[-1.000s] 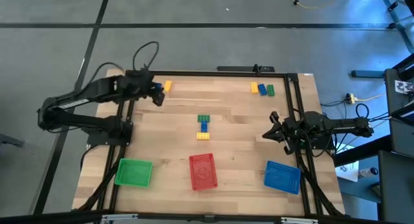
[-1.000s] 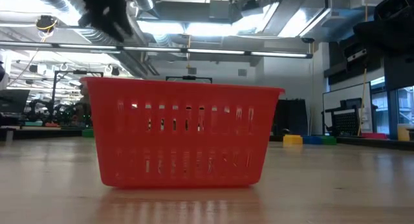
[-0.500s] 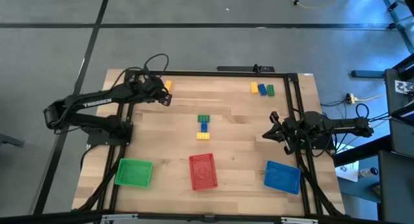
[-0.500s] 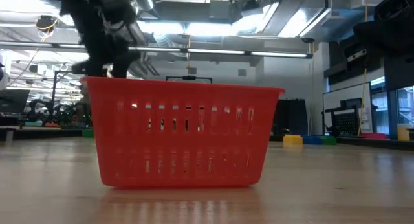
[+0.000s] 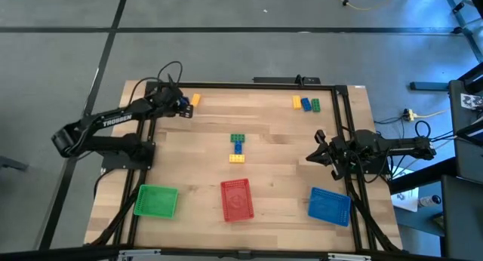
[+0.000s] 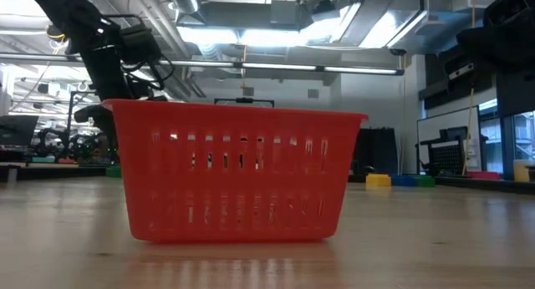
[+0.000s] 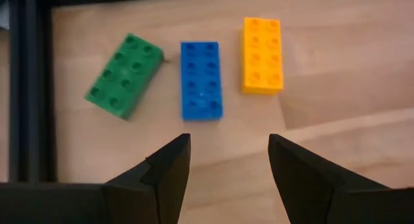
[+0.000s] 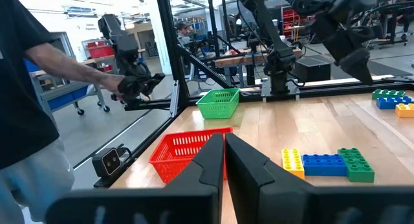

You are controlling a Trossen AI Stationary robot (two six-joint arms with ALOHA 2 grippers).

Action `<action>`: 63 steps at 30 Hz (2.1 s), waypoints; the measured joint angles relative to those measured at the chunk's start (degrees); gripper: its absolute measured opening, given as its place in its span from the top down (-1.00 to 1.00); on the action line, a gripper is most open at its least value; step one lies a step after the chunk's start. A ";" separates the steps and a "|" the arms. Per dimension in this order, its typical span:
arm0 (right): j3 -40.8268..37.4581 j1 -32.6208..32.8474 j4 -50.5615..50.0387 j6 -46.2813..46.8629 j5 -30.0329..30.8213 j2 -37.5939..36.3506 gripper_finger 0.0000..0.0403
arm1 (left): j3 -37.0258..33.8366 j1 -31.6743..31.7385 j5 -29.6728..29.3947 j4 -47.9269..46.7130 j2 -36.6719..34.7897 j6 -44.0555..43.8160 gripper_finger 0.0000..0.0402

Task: Sort & place blocks by color
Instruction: Put the top left blue game piece into the red bin

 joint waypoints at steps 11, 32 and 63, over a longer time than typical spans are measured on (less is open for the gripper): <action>0.00 -0.01 -0.02 0.00 0.00 0.00 0.90 | 0.00 3.21 1.17 1.27 1.75 4.06 0.00; 0.00 0.00 -0.01 0.00 0.00 0.01 0.90 | -0.04 2.78 1.63 9.38 1.70 9.81 -0.01; 0.00 0.00 -0.02 0.02 0.00 0.00 0.90 | -0.03 2.74 8.38 9.99 2.06 -2.01 0.00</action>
